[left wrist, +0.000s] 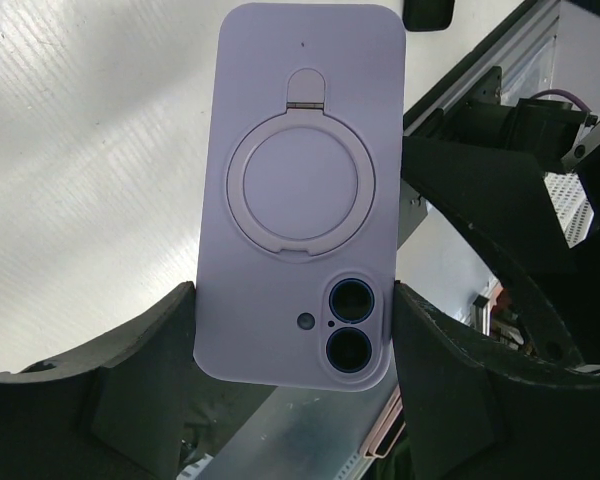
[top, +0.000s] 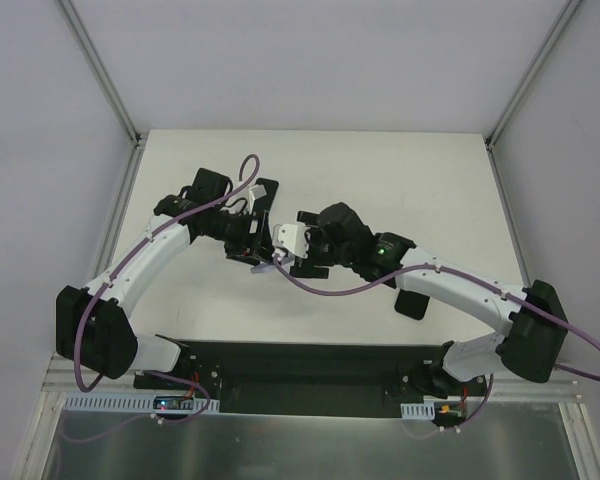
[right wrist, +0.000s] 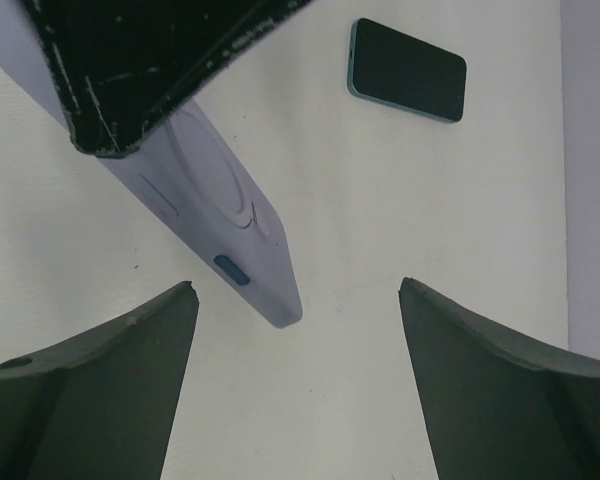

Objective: Take the phone out of the phone case
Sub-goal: Pick up the phone at the corner of the board.

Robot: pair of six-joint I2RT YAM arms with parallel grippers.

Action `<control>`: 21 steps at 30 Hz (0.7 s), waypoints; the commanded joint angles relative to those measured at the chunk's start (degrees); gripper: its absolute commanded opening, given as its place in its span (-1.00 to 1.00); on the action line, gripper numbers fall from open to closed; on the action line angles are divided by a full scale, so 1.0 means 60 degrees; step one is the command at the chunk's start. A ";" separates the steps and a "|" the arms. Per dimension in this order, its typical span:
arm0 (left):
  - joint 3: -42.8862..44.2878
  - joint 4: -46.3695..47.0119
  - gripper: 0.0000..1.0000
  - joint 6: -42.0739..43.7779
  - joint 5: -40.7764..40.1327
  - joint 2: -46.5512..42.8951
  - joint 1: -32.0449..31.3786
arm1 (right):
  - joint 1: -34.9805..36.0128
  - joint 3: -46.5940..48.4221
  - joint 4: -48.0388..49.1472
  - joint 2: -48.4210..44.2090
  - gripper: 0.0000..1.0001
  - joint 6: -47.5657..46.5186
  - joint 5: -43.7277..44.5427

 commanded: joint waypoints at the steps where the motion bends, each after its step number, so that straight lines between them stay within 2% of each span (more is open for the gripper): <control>1: 0.0563 -0.0084 -0.97 0.0343 0.0729 -0.0150 -0.0060 | 0.0241 0.0993 -0.0781 0.0611 0.65 -0.0804 -0.0595; 2: 0.0593 -0.0142 -0.97 0.0358 0.0743 -0.0150 -0.0060 | 0.0241 0.1096 -0.0942 0.0714 0.61 -0.0819 -0.0683; 5: 0.0695 -0.0187 -0.96 0.0402 0.0845 -0.0194 -0.0060 | 0.0300 0.1492 -0.1587 0.1110 0.29 -0.0878 -0.1020; 6: 0.0724 -0.0216 -0.96 0.0402 0.0889 -0.0194 -0.0060 | 0.0285 0.1623 -0.1835 0.1183 0.09 -0.0907 -0.1166; 7: 0.0754 -0.0202 -0.96 0.0416 0.0948 -0.0208 -0.0060 | 0.0285 0.1668 -0.1939 0.1329 0.01 -0.0936 -0.1225; 9: 0.0841 -0.0231 -0.96 0.0416 0.1021 -0.0179 -0.0060 | 0.0285 0.1683 -0.2056 0.1433 -0.23 -0.0937 -0.1328; 14: 0.0988 -0.0260 -0.96 0.0329 0.1168 -0.0150 -0.0060 | 0.0285 0.1551 -0.1954 0.1506 -0.59 -0.0746 -0.1577; 15: 0.1017 -0.0274 -0.96 0.0328 0.1212 -0.0150 -0.0060 | 0.0285 0.1536 -0.1940 0.1492 -0.77 -0.0717 -0.1577; 16: 0.1032 -0.0260 -0.95 0.0343 0.1212 -0.0150 -0.0060 | 0.0285 0.1507 -0.1940 0.1477 -0.86 -0.0659 -0.1548; 18: 0.1076 -0.0275 -0.83 0.0372 0.1198 -0.0223 -0.0060 | 0.0285 0.1449 -0.1911 0.1448 -0.97 -0.0585 -0.1417; 21: 0.1164 -0.0275 -0.54 0.0460 0.1139 -0.0296 -0.0060 | 0.0227 0.1200 -0.1779 0.1258 -0.97 -0.0366 -0.1387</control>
